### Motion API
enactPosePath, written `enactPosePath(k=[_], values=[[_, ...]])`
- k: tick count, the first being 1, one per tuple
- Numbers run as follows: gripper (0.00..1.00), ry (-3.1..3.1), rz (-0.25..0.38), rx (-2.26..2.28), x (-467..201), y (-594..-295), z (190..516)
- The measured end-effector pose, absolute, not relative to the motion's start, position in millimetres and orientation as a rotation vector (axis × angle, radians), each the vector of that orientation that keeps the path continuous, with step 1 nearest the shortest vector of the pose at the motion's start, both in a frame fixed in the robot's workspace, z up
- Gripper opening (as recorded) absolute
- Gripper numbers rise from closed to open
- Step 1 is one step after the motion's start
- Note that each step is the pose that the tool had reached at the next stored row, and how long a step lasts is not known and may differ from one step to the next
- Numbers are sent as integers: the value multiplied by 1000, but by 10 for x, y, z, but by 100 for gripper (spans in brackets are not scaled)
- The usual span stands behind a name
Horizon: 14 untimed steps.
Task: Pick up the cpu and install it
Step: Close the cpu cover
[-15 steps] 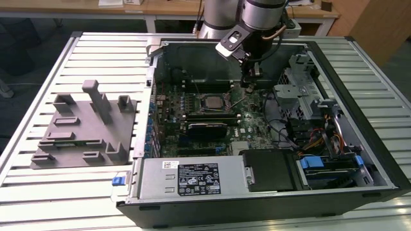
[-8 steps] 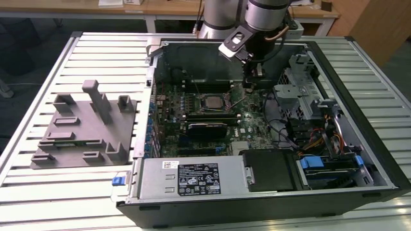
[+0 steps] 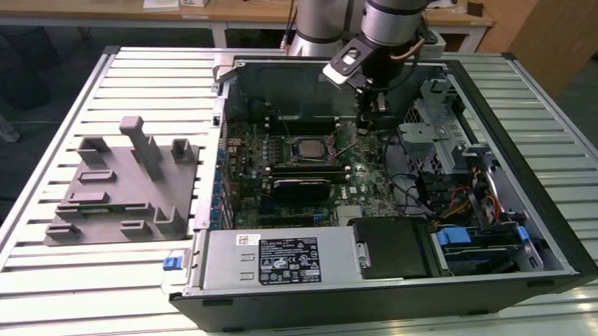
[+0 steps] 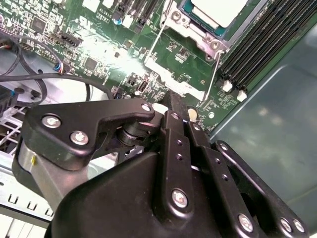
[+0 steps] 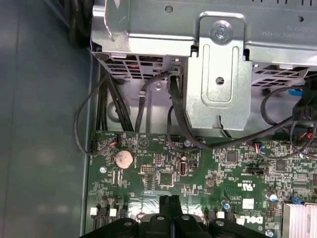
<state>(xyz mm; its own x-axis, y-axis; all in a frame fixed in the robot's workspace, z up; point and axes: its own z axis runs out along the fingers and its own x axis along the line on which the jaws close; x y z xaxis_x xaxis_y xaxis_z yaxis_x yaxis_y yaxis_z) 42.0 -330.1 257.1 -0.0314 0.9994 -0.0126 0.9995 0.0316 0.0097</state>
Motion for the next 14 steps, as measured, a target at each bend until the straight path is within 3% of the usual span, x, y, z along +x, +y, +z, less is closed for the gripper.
enactPosePath(k=[14], values=[[11, 2248, -9, 2178, 462, -3288, 2435]])
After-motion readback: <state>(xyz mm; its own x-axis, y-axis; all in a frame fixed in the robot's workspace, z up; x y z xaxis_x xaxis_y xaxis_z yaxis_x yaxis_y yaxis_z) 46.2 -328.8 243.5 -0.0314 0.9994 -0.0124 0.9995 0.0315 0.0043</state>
